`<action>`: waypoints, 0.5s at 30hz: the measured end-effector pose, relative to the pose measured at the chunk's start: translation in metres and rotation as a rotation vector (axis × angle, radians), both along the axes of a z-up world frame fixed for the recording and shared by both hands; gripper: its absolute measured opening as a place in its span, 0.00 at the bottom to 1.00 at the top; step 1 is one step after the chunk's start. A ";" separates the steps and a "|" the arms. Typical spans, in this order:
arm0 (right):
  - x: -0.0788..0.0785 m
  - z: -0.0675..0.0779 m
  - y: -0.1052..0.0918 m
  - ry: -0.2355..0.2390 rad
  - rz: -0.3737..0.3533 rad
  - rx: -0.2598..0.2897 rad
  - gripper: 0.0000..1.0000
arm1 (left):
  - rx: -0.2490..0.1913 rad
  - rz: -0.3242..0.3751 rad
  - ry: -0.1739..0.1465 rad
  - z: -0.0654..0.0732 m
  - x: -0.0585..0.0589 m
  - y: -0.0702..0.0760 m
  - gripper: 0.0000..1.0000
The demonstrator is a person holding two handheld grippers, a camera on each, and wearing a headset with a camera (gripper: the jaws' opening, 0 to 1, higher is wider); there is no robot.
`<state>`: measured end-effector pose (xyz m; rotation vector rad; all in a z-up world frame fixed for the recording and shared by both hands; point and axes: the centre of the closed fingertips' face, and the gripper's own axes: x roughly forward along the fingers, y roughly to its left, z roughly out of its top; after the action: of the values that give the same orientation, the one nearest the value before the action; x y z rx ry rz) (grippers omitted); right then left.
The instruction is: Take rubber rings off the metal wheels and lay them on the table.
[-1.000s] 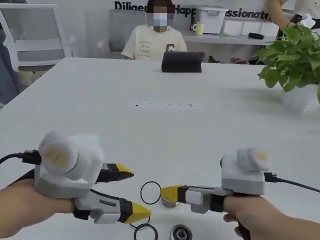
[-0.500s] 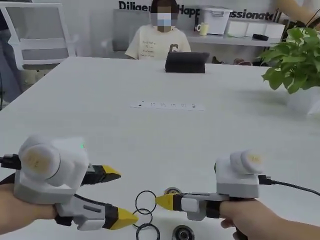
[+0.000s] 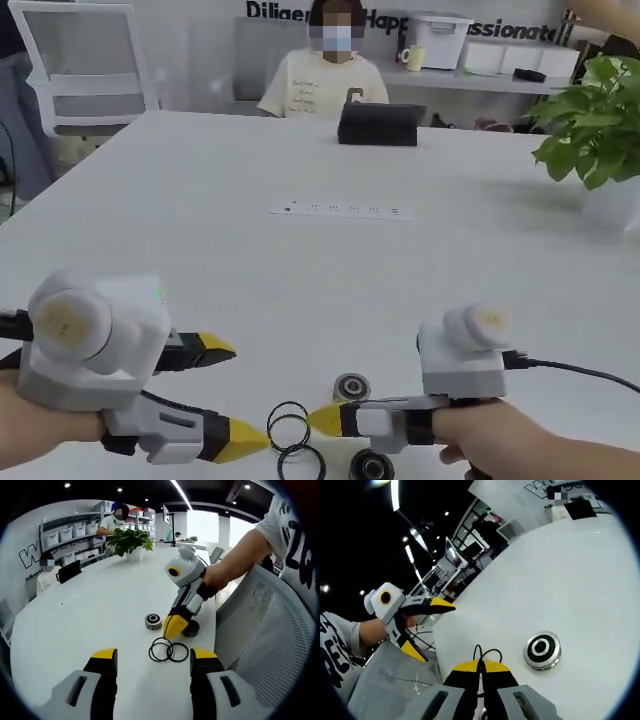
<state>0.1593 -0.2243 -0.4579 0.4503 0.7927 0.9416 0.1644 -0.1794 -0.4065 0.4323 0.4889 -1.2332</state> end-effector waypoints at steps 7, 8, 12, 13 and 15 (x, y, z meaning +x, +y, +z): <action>0.001 -0.006 0.000 0.006 0.003 -0.026 0.00 | 0.000 0.009 0.005 -0.002 -0.001 0.002 0.56; 0.002 -0.007 -0.001 0.005 0.001 -0.036 0.00 | 0.004 0.009 0.005 -0.003 -0.001 0.003 0.56; 0.002 -0.008 -0.002 0.009 -0.004 -0.037 0.00 | 0.005 0.010 0.006 -0.003 -0.001 0.003 0.56; 0.002 -0.008 -0.001 0.007 -0.003 -0.039 0.00 | 0.005 0.011 0.006 -0.003 -0.001 0.004 0.56; 0.004 -0.008 -0.002 0.004 -0.008 -0.041 0.00 | 0.005 0.011 0.007 -0.003 -0.001 0.004 0.56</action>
<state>0.1628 -0.2261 -0.4662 0.4194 0.8120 0.9157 0.1637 -0.1756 -0.4094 0.4295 0.4997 -1.2232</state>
